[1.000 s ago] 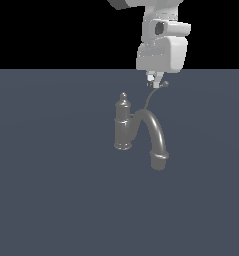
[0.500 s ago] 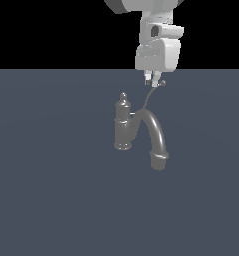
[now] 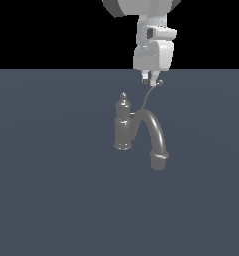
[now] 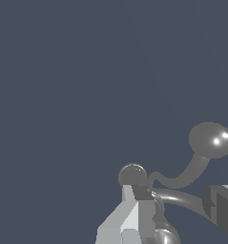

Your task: Turn on the faucet by rotating a designated handle.

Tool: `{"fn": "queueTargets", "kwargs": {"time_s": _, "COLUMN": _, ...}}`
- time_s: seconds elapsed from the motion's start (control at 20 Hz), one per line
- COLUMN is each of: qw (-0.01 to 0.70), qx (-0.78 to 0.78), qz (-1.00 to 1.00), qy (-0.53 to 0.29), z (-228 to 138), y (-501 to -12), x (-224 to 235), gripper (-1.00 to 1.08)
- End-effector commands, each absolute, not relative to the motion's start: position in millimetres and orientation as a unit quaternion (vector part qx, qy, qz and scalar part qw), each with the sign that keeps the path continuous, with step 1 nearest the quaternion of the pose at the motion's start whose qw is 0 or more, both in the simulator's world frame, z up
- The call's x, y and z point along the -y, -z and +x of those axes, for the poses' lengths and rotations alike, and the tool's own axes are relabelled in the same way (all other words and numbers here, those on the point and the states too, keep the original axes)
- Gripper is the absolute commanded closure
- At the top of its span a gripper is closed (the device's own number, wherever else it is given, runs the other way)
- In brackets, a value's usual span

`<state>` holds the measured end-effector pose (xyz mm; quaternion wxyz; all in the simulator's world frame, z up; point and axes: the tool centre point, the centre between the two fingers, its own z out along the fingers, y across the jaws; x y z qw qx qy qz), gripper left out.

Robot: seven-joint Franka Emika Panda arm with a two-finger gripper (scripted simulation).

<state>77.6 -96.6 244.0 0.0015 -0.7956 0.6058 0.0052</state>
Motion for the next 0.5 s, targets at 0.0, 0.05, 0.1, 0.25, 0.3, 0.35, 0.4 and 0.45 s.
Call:
{"fn": "queueTargets", "kwargs": {"time_s": 0.0, "qw": 0.001, "qx": -0.612, "qz": -0.791, "qy": -0.001, "z": 86, "y": -242, "x": 108, "gripper": 1.08}}
{"fn": "queueTargets", "kwargs": {"time_s": 0.05, "qw": 0.001, "qx": -0.613, "qz": -0.79, "qy": -0.001, "z": 89, "y": -242, "x": 108, "gripper": 1.08}}
{"fn": "queueTargets", "kwargs": {"time_s": 0.1, "qw": 0.001, "qx": -0.613, "qz": -0.79, "qy": -0.001, "z": 92, "y": -242, "x": 108, "gripper": 1.08}}
{"fn": "queueTargets", "kwargs": {"time_s": 0.25, "qw": 0.0, "qx": -0.615, "qz": -0.789, "qy": 0.0, "z": 99, "y": -242, "x": 109, "gripper": 1.08}}
{"fn": "queueTargets", "kwargs": {"time_s": 0.3, "qw": 0.0, "qx": -0.615, "qz": -0.788, "qy": 0.0, "z": 102, "y": -242, "x": 109, "gripper": 1.08}}
{"fn": "queueTargets", "kwargs": {"time_s": 0.35, "qw": 0.0, "qx": -0.616, "qz": -0.788, "qy": 0.0, "z": 104, "y": -242, "x": 109, "gripper": 1.08}}
{"fn": "queueTargets", "kwargs": {"time_s": 0.4, "qw": 0.0, "qx": -0.616, "qz": -0.787, "qy": 0.0, "z": 107, "y": -242, "x": 109, "gripper": 1.08}}
{"fn": "queueTargets", "kwargs": {"time_s": 0.45, "qw": 0.0, "qx": -0.616, "qz": -0.787, "qy": 0.0, "z": 107, "y": -242, "x": 109, "gripper": 1.08}}
